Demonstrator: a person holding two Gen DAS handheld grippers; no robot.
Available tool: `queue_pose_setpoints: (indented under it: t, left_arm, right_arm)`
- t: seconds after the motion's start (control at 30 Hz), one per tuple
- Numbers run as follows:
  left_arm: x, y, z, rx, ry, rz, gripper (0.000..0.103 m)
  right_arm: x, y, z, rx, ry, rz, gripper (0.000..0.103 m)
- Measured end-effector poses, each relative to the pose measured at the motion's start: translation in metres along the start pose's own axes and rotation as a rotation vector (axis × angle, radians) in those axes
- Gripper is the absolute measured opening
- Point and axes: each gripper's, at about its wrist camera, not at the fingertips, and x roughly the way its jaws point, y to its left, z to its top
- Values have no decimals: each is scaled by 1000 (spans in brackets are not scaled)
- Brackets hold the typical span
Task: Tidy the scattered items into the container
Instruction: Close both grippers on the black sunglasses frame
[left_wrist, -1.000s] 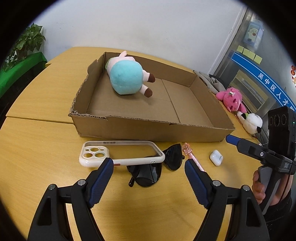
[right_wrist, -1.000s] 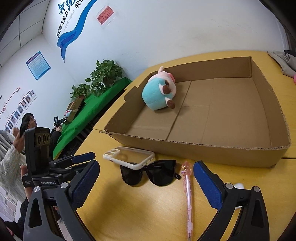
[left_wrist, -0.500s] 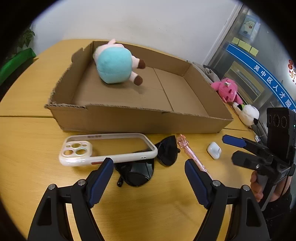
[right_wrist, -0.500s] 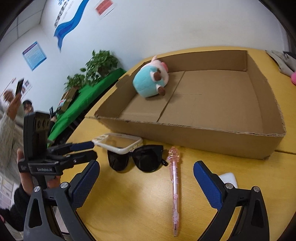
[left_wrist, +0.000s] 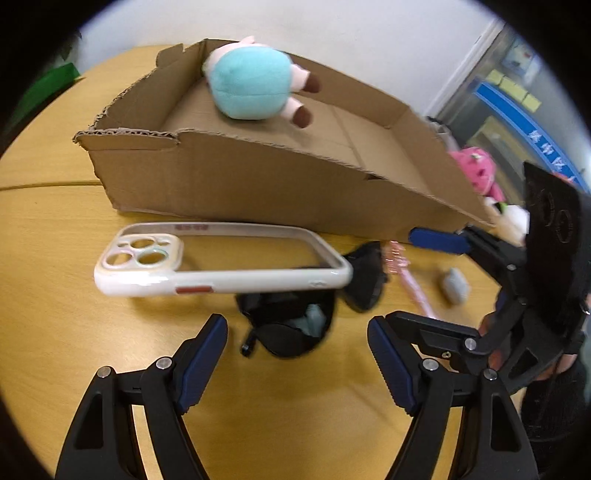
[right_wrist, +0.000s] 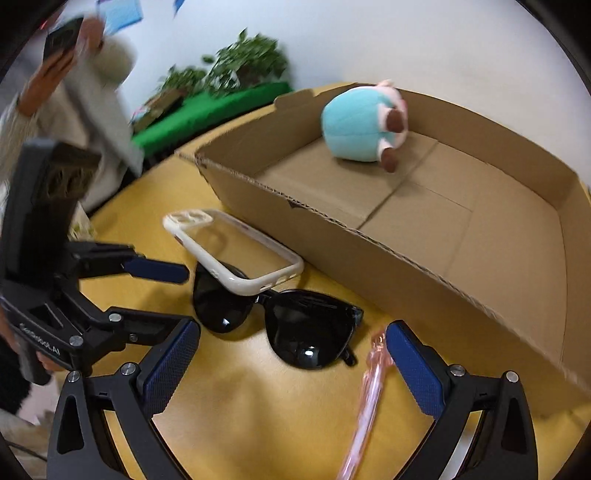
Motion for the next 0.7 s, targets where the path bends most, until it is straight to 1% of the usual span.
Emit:
queue_pose_setpoints:
  t: [0.07,0.17,0.23,0.3,0.37,0.43,0.5,0.53,0.57,0.6,0.63,0.7]
  left_arm:
    - [9,4,1,-21,21,-17,78]
    - [11,1,2,14,9,4,78]
    - [14,-1,3,30,5,15,77]
    - [14,-2,3,51,5,26,77]
    - [15,-3,3,73,5,38,75]
    - [15,-4,3,102,6,54,59]
    - [14,-1,4,98,15,24,55]
    - [13,0,4,93,18,14,52]
    - [12,2,4,91,18,10,52]
    - [11,5,3,85,20,0,48]
    - [10,7,2,78,21,-5,47]
    - [6,10,-1,68,25,-26,47]
  right_arm:
    - [4,0,2,-37,8,-19,103]
    - [8,2,1,-104,31,-5,102]
    - [11,7,-2,-173,53,4,100]
    - [13,13,-6,-234,68,-18,96]
    - [13,16,-7,-267,64,-32,93]
    - [14,17,-5,-276,41,-32,90]
    - [18,18,-1,-273,35,-35,83]
    - [22,18,-1,-274,40,-41,83]
    - [25,19,-2,-273,43,-45,84]
    - [26,19,-2,-264,42,-40,83]
    - [26,19,-3,-246,45,-31,82]
    - [26,18,-6,-216,47,-29,75]
